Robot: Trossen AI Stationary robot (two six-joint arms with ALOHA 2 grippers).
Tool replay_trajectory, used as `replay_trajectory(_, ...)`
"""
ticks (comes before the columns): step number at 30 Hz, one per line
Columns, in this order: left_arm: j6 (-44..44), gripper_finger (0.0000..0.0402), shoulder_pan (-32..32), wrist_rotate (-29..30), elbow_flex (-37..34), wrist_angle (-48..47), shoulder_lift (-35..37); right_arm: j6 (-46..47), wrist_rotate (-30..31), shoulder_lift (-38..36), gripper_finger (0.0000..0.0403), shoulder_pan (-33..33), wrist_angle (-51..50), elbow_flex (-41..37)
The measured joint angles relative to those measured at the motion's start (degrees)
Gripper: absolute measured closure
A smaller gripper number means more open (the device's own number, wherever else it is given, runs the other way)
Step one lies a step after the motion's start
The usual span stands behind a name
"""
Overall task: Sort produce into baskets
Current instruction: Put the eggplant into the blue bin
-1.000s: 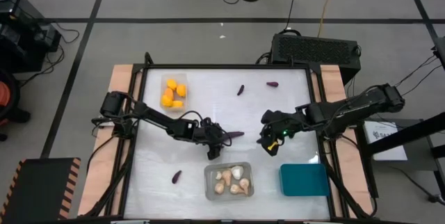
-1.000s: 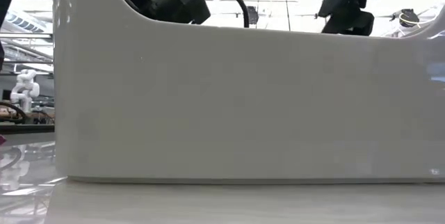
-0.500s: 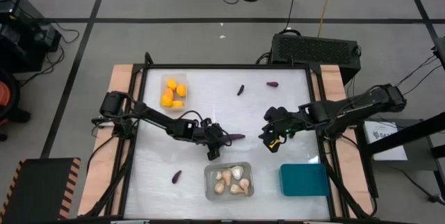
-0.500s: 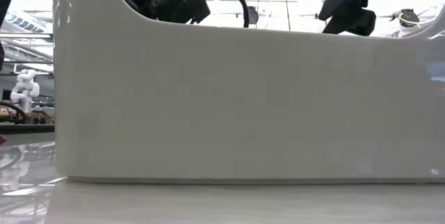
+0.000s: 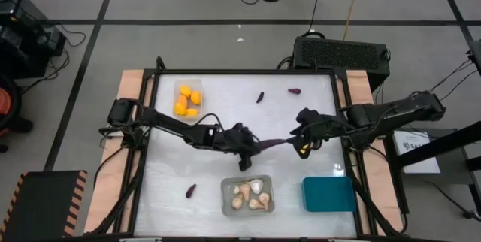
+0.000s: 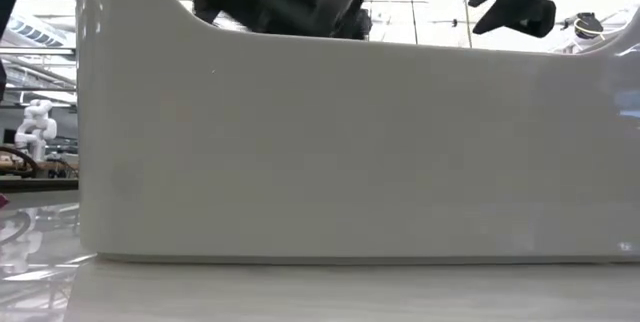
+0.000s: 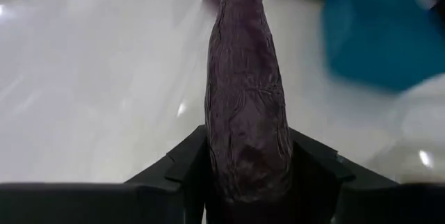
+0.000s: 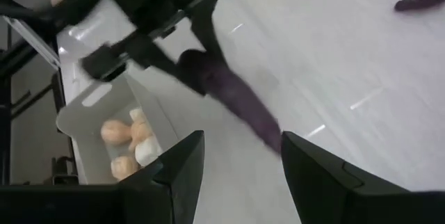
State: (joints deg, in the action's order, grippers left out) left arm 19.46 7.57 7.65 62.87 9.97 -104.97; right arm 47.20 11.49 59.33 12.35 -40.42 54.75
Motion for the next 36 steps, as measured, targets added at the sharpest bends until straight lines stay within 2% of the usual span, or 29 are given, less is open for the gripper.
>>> replay_trajectory(8,-9.5,0.024,0.1,0.0,10.3,0.1,-1.0,1.1,3.8,-3.4,0.022,0.0,1.9,0.0)
replay_trajectory(13,-7.8,0.024,0.3,-3.0,14.1,-0.5,-6.0,-0.8,3.6,-5.0,0.022,0.0,8.3,0.0)
replay_trajectory(17,-6.3,0.024,1.2,-6.5,20.5,-0.3,-11.8,-1.5,3.3,-6.9,0.022,1.0,10.4,0.0)
replay_trajectory(30,-4.8,0.0239,2.3,-9.5,46.3,-0.4,-31.2,1.0,0.2,-18.9,0.022,5.2,0.1,0.0)
replay_trajectory(36,-0.2,0.0239,3.1,-10.6,60.7,-5.9,-39.6,0.4,0.2,-22.1,0.022,6.2,-3.6,0.0)
